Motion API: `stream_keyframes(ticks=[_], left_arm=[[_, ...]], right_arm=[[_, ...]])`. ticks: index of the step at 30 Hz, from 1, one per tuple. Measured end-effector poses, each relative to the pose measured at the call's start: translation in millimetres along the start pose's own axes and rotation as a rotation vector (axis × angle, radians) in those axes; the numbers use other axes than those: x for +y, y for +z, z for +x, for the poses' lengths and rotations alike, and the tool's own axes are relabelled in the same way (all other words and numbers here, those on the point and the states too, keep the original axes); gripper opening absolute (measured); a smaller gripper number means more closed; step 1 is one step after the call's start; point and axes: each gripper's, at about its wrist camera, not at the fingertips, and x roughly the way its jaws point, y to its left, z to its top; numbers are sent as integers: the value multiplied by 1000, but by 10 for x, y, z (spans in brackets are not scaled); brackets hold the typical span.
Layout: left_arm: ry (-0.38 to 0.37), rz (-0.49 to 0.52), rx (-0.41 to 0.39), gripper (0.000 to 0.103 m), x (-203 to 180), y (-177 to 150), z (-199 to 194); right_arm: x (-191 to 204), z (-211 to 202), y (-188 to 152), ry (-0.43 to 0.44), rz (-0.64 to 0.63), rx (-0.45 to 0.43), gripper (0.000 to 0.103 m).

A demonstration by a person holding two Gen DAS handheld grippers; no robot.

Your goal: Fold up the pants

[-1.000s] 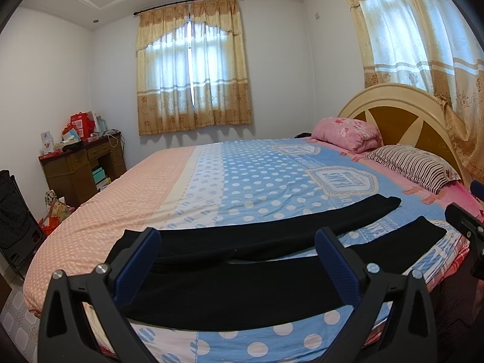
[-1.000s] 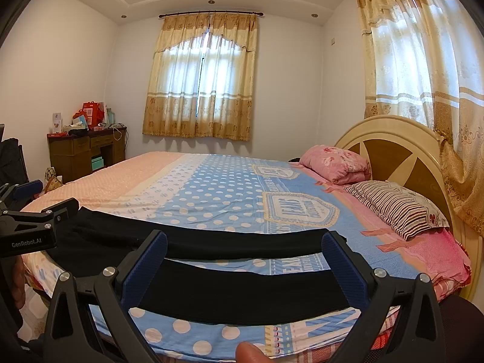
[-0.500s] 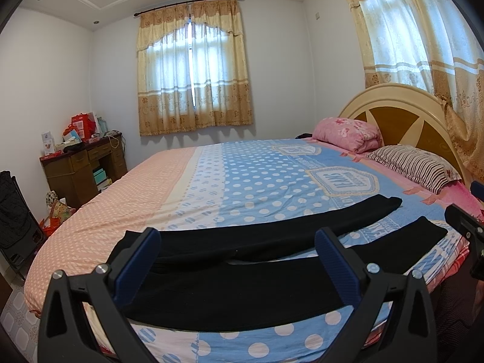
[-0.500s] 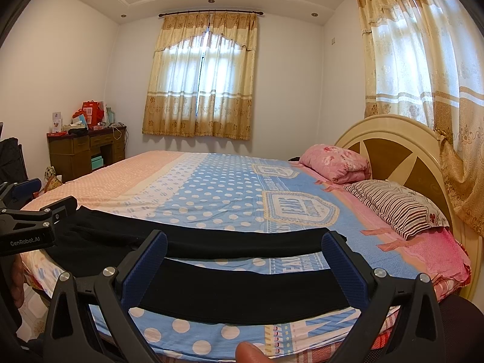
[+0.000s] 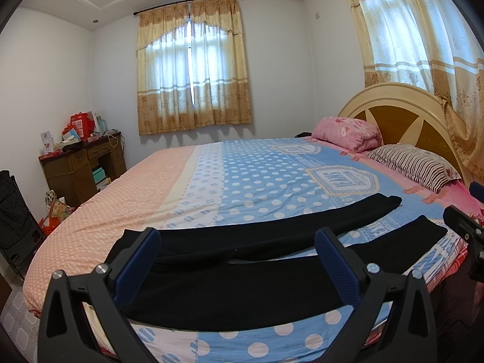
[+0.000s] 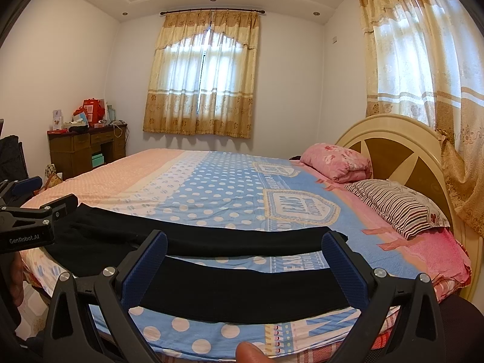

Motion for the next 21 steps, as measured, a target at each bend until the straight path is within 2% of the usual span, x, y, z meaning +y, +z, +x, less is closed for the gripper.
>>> stream_keyframes(ticks=[8, 12, 17, 21], left_arm=[[-9, 3, 1, 103, -26, -40, 34], [-18, 7, 31, 103, -48, -77, 133], [-46, -5, 110, 103, 42, -168, 447], [2, -7, 154, 103, 293, -248, 766]], right_arm=[[21, 36, -22, 36, -2, 7, 102], [3, 135, -51, 61, 6, 39, 102], [-40, 417, -168, 57, 9, 117, 102], [-131, 643, -282, 60, 43, 167, 102]])
